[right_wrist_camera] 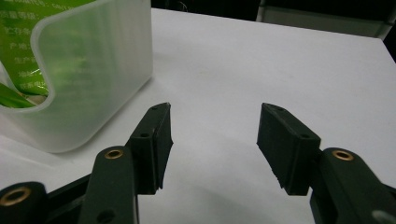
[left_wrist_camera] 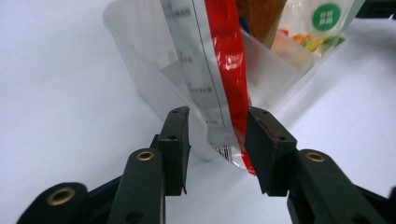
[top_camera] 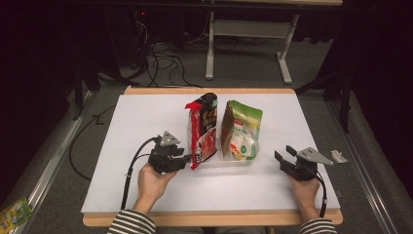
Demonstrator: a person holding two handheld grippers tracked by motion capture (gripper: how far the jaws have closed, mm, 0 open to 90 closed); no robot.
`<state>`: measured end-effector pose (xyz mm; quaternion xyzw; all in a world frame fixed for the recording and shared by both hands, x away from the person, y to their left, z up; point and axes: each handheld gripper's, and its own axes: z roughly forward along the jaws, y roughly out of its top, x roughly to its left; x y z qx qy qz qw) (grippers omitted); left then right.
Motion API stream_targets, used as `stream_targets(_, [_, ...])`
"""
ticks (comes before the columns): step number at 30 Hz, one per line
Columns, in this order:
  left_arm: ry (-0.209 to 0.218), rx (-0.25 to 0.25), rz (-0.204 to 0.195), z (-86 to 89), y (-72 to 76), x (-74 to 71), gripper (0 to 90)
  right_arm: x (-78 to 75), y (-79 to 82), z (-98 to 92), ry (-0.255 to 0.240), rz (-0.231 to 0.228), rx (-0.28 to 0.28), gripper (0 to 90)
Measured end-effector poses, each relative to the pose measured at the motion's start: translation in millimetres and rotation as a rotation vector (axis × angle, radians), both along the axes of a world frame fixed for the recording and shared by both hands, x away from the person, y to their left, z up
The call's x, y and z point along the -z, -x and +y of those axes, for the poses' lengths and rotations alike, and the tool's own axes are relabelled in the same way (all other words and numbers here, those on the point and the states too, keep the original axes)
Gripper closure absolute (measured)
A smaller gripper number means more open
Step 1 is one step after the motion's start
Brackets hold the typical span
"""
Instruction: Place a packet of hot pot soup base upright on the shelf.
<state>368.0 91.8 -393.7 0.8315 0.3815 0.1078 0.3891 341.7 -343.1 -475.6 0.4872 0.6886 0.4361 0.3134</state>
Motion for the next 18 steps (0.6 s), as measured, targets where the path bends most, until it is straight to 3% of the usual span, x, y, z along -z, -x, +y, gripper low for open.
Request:
stream_targets(4, [-0.024,0.013,0.014,-4.9,1.8,8.1,62.6,0.0,-0.2,0.1,0.004,-0.002,-0.002,45.4])
stream_targets(11, [-0.084,0.030,-0.017,-21.7,2.1,9.2,66.9,0.0,0.0,0.2,0.004,-0.002,0.000,45.4])
stream_targets(18, [-0.097,0.011,0.006,-28.0,-2.3,12.9,73.8,-0.1,0.1,0.1,0.004,-0.003,-0.001,45.4])
